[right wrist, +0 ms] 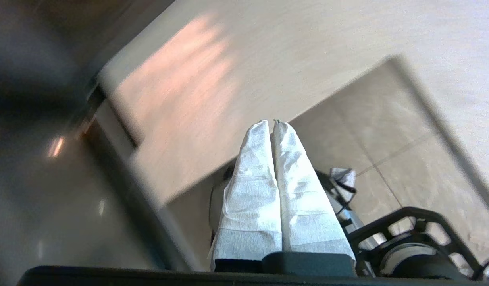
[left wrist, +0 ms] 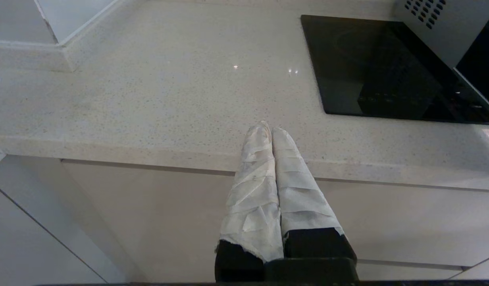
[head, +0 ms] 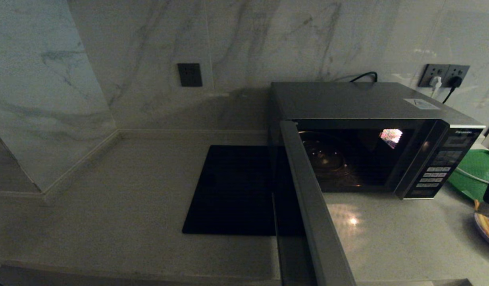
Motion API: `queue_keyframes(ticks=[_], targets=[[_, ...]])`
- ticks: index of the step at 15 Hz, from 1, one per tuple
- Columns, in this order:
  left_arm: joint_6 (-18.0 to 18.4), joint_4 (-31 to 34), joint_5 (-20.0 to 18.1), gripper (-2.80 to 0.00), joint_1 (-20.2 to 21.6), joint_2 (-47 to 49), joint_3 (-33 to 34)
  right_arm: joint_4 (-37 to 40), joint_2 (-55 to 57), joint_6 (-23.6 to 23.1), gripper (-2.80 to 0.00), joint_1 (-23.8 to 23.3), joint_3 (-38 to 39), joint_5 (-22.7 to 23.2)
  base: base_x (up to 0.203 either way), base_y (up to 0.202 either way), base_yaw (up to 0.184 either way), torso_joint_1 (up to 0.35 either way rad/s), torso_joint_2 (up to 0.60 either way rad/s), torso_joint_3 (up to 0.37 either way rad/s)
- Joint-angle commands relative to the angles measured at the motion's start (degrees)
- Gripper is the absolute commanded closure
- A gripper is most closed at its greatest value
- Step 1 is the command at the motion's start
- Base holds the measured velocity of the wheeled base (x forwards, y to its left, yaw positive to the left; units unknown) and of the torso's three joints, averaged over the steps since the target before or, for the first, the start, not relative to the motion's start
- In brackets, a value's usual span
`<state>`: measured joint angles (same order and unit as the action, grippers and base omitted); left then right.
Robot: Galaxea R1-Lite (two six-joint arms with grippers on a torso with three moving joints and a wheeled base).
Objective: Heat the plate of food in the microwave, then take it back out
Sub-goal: Put the plate in the microwave oven
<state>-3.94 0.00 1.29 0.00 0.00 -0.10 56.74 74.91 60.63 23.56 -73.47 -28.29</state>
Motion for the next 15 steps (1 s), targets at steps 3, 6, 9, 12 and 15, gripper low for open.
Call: queue_keyframes(ticks=[3,6,9,12,15], targets=[[0.1,0.0,0.0,0.0,0.0,0.0,0.0,-3.9,-0.9,-4.0,0.0,-21.3,1.8,-0.6,0.0,0.0,0.0,0.0,0.0,0.0],[0.0,0.0,0.0,0.0,0.0,0.0,0.0,-13.3,0.0,-9.3,0.0,-37.6,4.0,-0.5,0.0,0.0,0.0,0.0,0.0,0.0],[0.0,0.0,0.0,0.0,0.0,0.0,0.0,-21.1,4.6,-12.6,0.0,-51.3,5.4,-0.3,0.0,0.0,0.0,0.0,0.0,0.0],[0.0,0.0,0.0,0.0,0.0,0.0,0.0,-23.8,9.6,-13.6,0.0,-59.2,5.9,2.5,0.0,0.0,0.0,0.0,0.0,0.0],[0.0,0.0,0.0,0.0,0.0,0.0,0.0,-24.3,17.0,-15.8,0.0,-64.4,2.1,9.0,0.0,0.0,0.0,0.0,0.0,0.0]])
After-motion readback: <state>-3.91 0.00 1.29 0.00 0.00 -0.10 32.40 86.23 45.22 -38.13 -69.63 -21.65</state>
